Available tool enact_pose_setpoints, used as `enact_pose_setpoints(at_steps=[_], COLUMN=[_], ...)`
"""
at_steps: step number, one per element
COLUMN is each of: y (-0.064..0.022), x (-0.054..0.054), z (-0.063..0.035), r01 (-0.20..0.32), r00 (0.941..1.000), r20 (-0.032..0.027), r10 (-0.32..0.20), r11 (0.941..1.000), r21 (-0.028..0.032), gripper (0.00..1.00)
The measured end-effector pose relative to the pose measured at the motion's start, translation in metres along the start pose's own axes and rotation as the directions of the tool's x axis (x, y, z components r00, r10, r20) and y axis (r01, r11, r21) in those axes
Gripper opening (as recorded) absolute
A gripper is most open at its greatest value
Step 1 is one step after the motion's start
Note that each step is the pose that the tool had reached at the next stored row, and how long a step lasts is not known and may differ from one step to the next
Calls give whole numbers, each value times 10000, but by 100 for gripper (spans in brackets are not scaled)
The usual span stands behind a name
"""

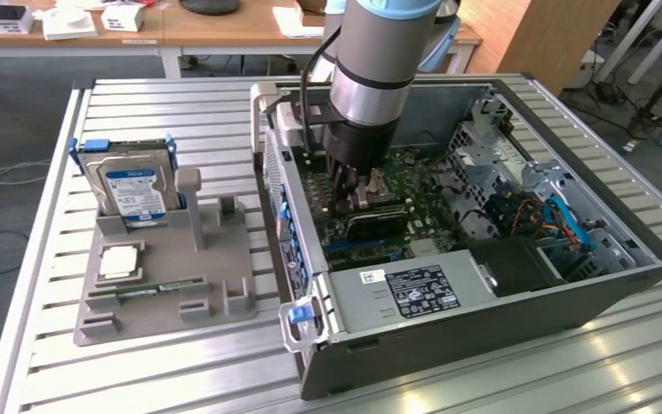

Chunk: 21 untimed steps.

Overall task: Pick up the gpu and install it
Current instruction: 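Press down on the gpu until it lock into place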

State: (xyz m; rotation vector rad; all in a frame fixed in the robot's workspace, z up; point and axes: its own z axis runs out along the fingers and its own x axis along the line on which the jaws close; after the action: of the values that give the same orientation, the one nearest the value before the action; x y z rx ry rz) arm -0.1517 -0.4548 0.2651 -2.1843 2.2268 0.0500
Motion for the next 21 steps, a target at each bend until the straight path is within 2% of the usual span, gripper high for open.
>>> enact_pose_setpoints(at_steps=[9, 10, 21], y=[0, -1, 0], x=[0, -1, 1], z=[12, 20, 16], r01=[0, 1, 0], r00=[10000, 10000, 10000], r20=[0, 13, -2], r10=[0, -1, 0], r11=[10000, 10000, 10000], r21=[-1, 10, -1], gripper=[11, 11, 11])
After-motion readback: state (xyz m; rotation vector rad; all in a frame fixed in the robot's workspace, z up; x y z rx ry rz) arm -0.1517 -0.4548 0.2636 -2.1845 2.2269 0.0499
